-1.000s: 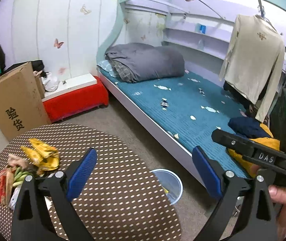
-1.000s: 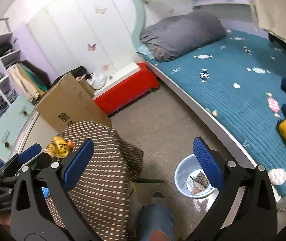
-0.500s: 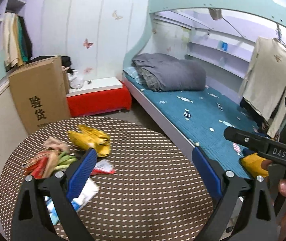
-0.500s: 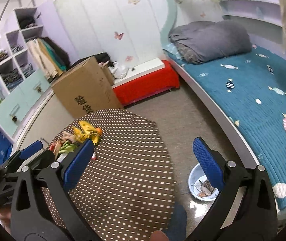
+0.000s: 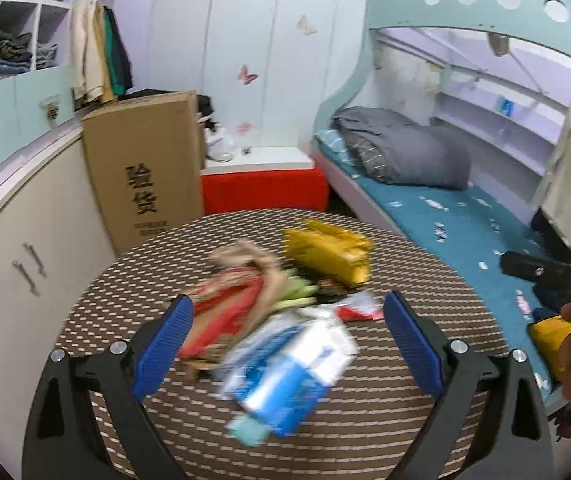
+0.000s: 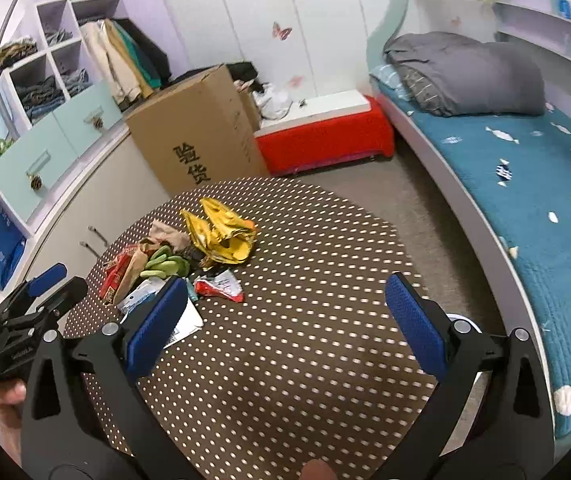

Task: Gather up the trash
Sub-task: 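Move both tools back over the remaining trash on the table, then grasp the yellow foil wrapper with the right tool while the left grasps the red paper bag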

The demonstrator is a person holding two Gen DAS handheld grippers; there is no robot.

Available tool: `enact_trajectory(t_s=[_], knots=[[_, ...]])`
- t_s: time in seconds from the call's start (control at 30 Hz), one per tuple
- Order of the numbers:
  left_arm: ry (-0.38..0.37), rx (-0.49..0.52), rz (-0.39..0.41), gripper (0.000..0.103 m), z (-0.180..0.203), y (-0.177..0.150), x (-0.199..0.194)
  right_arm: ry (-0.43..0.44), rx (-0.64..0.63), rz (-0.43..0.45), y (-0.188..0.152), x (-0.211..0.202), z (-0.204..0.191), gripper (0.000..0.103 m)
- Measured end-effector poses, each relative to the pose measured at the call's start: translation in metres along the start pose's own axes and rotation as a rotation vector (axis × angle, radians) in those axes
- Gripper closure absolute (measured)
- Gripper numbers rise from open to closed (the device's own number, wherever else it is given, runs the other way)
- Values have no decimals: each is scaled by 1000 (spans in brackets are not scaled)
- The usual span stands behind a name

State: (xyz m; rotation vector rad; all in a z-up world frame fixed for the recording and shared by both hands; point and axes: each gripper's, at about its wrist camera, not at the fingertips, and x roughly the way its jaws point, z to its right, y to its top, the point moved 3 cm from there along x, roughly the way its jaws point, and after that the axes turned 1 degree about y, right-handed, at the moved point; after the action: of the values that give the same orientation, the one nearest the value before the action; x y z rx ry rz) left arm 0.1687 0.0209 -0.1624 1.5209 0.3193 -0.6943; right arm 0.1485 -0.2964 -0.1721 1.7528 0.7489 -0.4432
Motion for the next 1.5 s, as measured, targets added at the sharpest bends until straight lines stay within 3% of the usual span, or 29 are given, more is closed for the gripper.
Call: enact_trajectory(t_s=[0.2, 0.33, 0.47, 0.63, 0.67, 0.73, 0.77, 0.8, 0.83, 0.93, 1.07, 1.5], knots=[[40, 59, 0, 9, -36, -4, 19, 27, -46, -68, 6, 45, -20, 6], [35, 197, -21, 9, -42, -9, 41, 52, -86, -113, 12, 76, -32, 6], [-11, 336, -57, 9, -43, -13, 63, 80, -137, -159, 17, 107, -48, 6], [-114, 351, -92, 10, -44, -10, 77, 91, -188, -195, 28, 149, -65, 6], [-134, 344, -101, 14, -45, -9, 80, 93, -195, -199, 29, 155, -66, 6], [-182, 330, -123, 37, -46, -9, 85, 114, -211, -220, 31, 171, -70, 7], [-184, 327, -117, 41, -46, -8, 84, 118, -213, -228, 31, 177, -71, 11], [-194, 333, -114, 45, -44, -9, 83, 125, -212, -243, 30, 183, -71, 29], [-193, 345, -112, 48, -43, -9, 82, 121, -209, -247, 30, 185, -72, 50], [-188, 375, -103, 55, -38, -14, 76, 141, -158, -248, 29, 186, -66, 66], [-195, 327, -89, 59, -42, -13, 67, 161, -107, -224, 25, 170, -55, 67], [-140, 194, -23, 60, -48, -13, 19, 161, -58, -166, -4, 101, -30, 69]])
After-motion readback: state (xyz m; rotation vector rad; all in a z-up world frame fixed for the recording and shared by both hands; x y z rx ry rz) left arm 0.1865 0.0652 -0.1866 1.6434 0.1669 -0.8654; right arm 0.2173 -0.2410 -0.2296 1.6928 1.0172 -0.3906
